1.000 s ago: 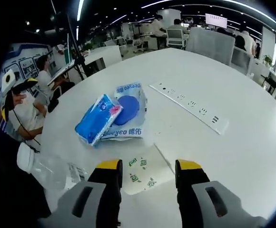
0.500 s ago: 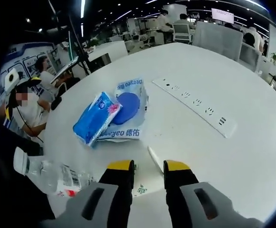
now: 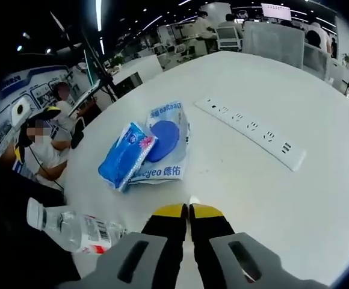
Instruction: Arrange the tabletop items into an orderly group along one side of the table until the central work area is clear of visible clutter.
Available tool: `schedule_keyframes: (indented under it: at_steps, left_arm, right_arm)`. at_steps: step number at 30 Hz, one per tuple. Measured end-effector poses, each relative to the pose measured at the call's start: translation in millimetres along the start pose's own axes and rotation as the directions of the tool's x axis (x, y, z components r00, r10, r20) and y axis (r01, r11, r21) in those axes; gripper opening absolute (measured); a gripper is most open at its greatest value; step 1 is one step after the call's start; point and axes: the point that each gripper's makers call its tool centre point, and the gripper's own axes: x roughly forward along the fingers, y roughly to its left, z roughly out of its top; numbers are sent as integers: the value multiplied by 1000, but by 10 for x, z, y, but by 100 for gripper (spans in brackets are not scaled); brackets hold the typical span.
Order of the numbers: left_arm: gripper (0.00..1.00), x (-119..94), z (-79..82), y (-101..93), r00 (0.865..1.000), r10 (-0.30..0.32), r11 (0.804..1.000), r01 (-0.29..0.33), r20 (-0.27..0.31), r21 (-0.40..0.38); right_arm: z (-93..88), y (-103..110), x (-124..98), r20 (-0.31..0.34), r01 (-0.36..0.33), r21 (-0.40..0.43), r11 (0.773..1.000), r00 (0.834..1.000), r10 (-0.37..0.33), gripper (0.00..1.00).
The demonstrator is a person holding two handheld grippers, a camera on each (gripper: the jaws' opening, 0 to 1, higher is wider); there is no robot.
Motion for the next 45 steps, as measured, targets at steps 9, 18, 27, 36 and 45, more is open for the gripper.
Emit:
schedule_keyframes:
  at_steps: [9, 18, 27, 36, 45]
  left_arm:
    - [99, -11, 13, -51, 1000, -9, 1000, 9, 5, 11]
    - [99, -23, 25, -142, 999, -38, 999, 37, 11, 38]
    - [98, -5, 18, -230, 997, -79, 995, 78, 15, 70]
    - [98, 47, 113, -405, 993, -114, 989, 111, 29, 94]
    - [97, 61, 108, -497, 990, -137, 985, 134, 28, 107]
  right_arm:
    - [44, 119, -184, 28, -3, 13, 1000, 1000, 3, 0]
    - [85, 239, -431, 81, 46, -67, 997, 996, -40, 0]
    - [-198, 322, -758, 103, 167, -175, 970, 983, -150, 0]
    - [-577, 365, -1083, 146, 322, -208, 924, 944, -296, 0]
    - [-842, 411, -1179, 180, 458, -303, 836, 889, -422, 0]
